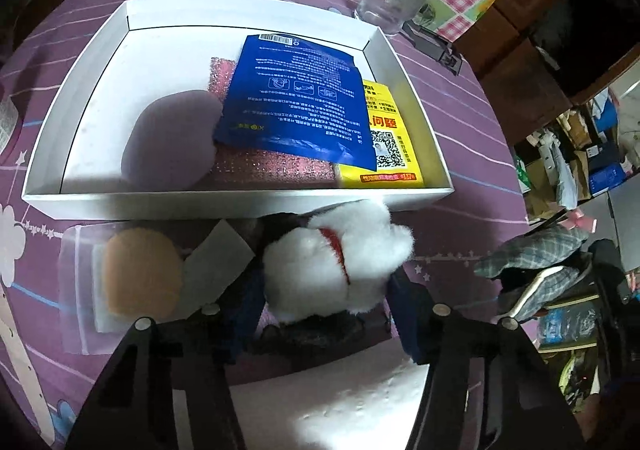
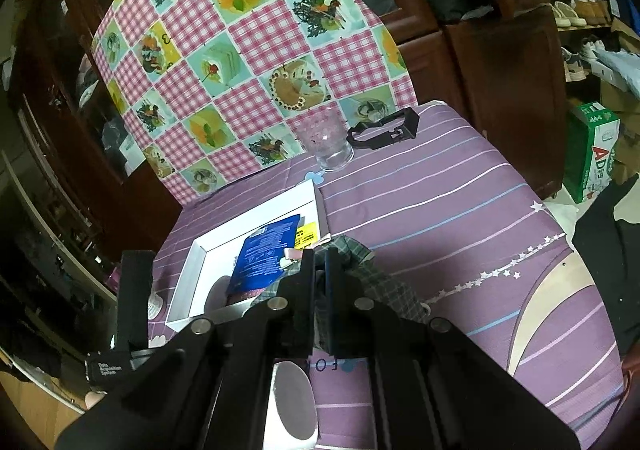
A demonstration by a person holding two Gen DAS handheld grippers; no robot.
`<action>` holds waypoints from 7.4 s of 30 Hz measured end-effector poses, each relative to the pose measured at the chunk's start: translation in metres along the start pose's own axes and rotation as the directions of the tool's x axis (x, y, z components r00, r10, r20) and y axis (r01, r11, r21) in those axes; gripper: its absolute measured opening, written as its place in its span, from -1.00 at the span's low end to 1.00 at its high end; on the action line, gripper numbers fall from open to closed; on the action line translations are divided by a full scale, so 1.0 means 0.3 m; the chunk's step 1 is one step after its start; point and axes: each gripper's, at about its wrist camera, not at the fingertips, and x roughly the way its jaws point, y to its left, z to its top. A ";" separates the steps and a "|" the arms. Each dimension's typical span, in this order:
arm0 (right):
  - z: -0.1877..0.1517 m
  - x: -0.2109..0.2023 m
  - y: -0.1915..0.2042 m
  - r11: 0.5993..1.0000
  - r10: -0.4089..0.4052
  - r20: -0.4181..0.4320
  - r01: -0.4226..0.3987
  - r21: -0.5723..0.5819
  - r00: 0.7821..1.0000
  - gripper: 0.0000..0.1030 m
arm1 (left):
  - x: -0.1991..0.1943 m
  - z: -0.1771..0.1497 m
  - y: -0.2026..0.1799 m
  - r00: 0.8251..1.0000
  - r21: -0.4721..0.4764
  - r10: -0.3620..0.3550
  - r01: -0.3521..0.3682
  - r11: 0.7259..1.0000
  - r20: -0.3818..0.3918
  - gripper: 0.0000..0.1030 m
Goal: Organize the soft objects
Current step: 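Carry plush toy over tray with left tool while right tool carries pouch over tray, then lower plush toy and pouch into the tray and open both tools, then withdraw both tools from the tray back over the table, then move the right tool to the blue printed packet on the table and grasp it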
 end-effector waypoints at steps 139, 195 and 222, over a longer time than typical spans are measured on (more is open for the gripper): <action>-0.470 0.062 0.107 0.837 -0.205 -0.355 -0.025 -0.547 0.912 1.00 | -0.304 -0.519 0.202 0.893 0.142 0.296 -0.360 0.922 0.339 0.47; -0.470 0.064 0.106 0.836 -0.205 -0.355 -0.025 -0.548 0.912 1.00 | -0.341 -0.528 0.222 0.865 0.093 0.328 -0.388 0.917 0.379 0.48; -0.513 -0.019 0.185 0.948 -0.279 -0.494 0.152 -0.281 0.823 0.77 | -0.399 -0.601 0.232 0.858 0.069 0.314 -0.371 0.926 0.407 0.48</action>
